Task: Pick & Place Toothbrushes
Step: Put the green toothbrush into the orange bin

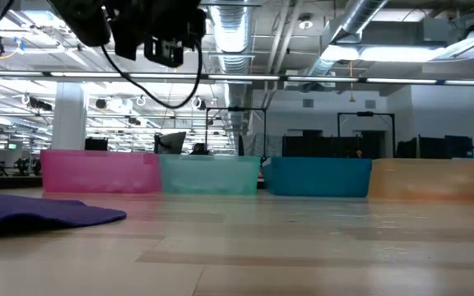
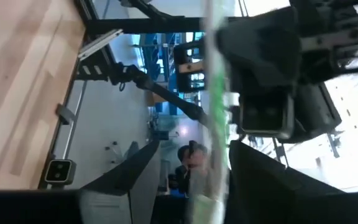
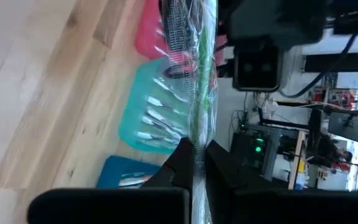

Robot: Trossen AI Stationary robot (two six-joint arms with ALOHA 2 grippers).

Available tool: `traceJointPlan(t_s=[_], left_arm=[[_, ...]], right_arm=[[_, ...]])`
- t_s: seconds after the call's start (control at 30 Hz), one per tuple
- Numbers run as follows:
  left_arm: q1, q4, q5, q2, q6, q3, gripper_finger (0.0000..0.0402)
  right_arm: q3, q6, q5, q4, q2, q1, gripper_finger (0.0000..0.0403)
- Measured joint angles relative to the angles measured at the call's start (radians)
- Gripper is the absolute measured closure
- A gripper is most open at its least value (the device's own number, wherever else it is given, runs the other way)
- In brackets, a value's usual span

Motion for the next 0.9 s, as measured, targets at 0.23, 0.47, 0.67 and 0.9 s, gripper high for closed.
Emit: traceJointPlan(t_s=[0.23,0.47,0.67,0.9], left_arm=[[-0.007,0.272,-0.016,0.1,-0.133,0.0,0.0225],[0.0,0.592,-0.05,0.186,-0.332,0.0,0.0254],[-0.001,0.596,-0.059,0.19,-0.34,0.024,0.0269],[0.0,0.565,-0.058,0.192,-0.337,0.131,0.0269]], right_arm=[[0.0,0.0,0.09,0.0,0.0,0.005,0.0393],[0.0,-0.033,0.243,0.003,0.0,0.018,0.0393],[-0.007,-0.064,0.256,0.062,0.001,0.022,0.0393],[-0.009,-0.104,0.29,0.128,-0.002,0.02,0.0393]])
